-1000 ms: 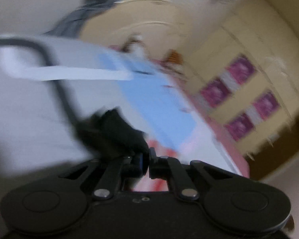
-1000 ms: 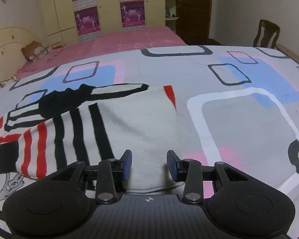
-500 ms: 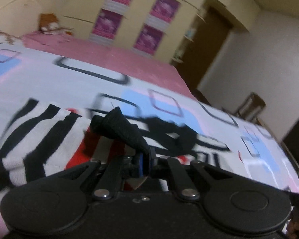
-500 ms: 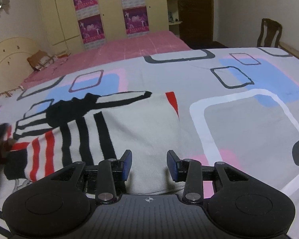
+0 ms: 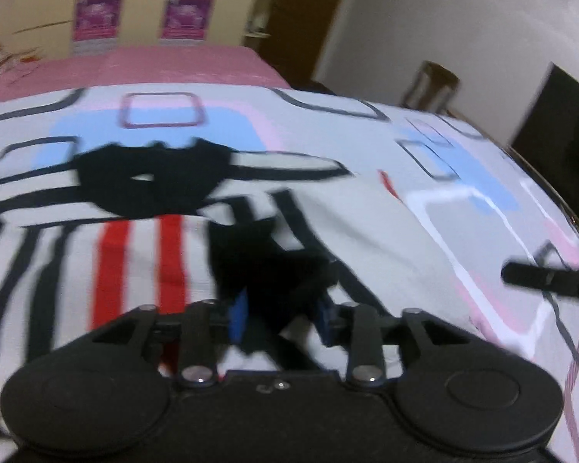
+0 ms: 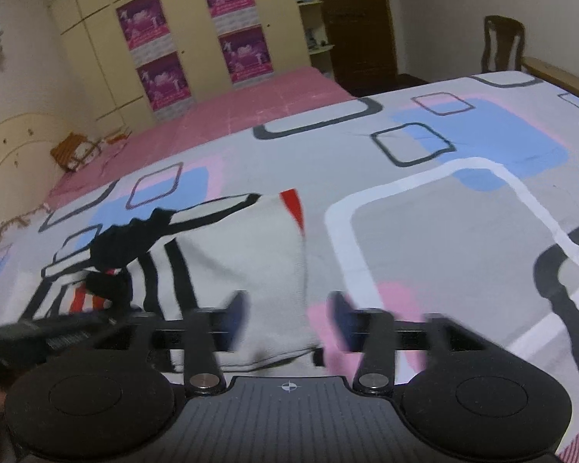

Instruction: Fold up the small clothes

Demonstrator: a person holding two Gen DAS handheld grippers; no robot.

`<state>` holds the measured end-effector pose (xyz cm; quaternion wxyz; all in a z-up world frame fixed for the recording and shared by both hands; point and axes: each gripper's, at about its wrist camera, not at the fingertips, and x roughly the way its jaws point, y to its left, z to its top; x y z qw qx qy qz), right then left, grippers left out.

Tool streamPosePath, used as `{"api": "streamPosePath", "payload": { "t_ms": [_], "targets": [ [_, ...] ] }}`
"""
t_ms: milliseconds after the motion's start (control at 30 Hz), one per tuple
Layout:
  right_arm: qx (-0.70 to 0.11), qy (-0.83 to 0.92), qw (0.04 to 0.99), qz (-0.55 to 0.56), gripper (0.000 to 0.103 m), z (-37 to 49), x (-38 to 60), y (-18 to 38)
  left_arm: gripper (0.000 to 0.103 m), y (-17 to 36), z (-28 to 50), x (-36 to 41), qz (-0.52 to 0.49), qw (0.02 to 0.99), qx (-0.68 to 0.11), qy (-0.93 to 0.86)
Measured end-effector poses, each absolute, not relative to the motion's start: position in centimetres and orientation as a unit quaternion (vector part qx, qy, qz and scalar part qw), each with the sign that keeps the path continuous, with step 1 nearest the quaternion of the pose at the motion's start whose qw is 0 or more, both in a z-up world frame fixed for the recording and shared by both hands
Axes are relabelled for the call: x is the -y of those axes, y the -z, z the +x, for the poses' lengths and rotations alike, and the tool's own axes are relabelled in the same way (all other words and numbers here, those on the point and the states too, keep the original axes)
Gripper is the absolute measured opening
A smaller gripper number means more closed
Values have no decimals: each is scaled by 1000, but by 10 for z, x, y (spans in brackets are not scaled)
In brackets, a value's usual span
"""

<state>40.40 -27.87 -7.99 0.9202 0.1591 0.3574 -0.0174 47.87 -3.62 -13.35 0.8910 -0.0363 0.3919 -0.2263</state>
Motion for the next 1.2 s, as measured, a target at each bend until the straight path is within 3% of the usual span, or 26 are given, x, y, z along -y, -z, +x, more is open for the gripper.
{"api": "streamPosePath", "payload": {
  "t_ms": [33,67,233,333,600,633,767,1000,1033,1100,1133,1200],
  "targets": [
    [-348,17,923,161,77,401,281,78,56,133,476,42,-30,892,-384,237],
    [-344,13,925,161,77,398,282,76,58,132,474,45,-33,892,-377,246],
    [-333,-25,926,177,76,398,278,71,52,109,450,22,-37,920,-328,210],
    [-340,-52,921,183,61,409,265,74,49,94,430,-19,-42,936,-312,159],
    [-373,-102,901,195,60,449,221,98,46,96,350,-146,-13,945,-326,-16],
    [-378,-106,899,194,60,454,216,101,41,101,350,-155,-16,939,-343,-22],
    [-392,-114,897,171,60,469,193,108,40,116,361,-170,-24,934,-356,-18],
    [-416,-124,886,161,60,492,169,127,27,127,397,-180,5,929,-369,7],
    [-417,-125,888,147,58,494,163,130,25,129,396,-180,6,929,-371,12],
    [-418,-116,895,106,34,496,153,130,23,130,395,-182,7,927,-375,21],
    [-417,-127,895,92,11,495,151,129,22,131,395,-183,4,926,-378,24],
    [-410,-141,897,90,11,491,151,123,21,130,398,-186,-3,923,-383,27]
  ]
}}
